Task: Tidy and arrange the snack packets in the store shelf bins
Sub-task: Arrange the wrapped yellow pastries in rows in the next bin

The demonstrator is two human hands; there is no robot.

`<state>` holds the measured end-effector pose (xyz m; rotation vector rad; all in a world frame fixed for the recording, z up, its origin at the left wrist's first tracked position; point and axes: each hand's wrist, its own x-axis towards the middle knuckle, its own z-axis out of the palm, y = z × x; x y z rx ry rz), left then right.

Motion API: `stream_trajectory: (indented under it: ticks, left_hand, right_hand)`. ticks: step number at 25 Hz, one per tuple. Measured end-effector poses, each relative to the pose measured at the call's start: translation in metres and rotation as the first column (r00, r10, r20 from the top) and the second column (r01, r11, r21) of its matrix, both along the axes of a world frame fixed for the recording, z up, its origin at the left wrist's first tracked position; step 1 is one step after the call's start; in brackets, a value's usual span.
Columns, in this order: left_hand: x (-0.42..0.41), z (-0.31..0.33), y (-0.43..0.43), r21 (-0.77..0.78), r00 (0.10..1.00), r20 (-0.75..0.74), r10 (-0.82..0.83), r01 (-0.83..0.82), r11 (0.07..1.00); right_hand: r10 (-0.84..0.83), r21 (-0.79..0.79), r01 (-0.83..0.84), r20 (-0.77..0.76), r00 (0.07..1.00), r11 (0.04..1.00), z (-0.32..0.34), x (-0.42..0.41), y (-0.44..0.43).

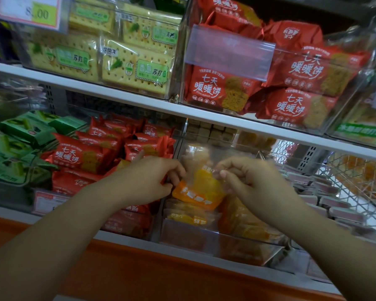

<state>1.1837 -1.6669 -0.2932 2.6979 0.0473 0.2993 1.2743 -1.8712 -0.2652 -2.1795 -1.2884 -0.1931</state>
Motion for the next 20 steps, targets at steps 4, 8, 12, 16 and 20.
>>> stream_trajectory:
  ticks: [4, 8, 12, 16, 20]
  left_hand:
    - [0.004, -0.001, 0.000, 0.051, 1.000, -0.020, 0.002, 0.000, 0.999]
    - [-0.002, 0.010, 0.000, -0.047, 0.999, -0.013, -0.040, 0.039, 0.998]
    - [-0.003, 0.012, -0.006, -0.006, 0.996, -0.057, -0.071, 0.070, 0.997]
    - [0.007, 0.002, -0.009, 0.242, 1.000, 0.029, 0.001, -0.008, 0.970]
    - [0.013, -0.003, -0.012, 0.352, 1.000, -0.013, 0.004, 0.001, 0.936]
  right_hand:
    - [0.006, -0.052, -0.004, 0.038, 0.999, 0.999, -0.007, 0.001, 0.013]
    - [0.053, -0.153, -0.048, 0.029, 0.998, 0.987, -0.018, 0.002, 0.027]
    - [0.134, -0.223, -0.130, 0.001, 0.991, 0.966, -0.030, 0.005, 0.031]
    - [0.172, -0.301, -0.147, 0.060, 0.983, 0.942, -0.029, 0.010, 0.018]
    - [0.116, -0.235, -0.094, 0.082, 0.990, 0.967, -0.039, 0.012, 0.007]
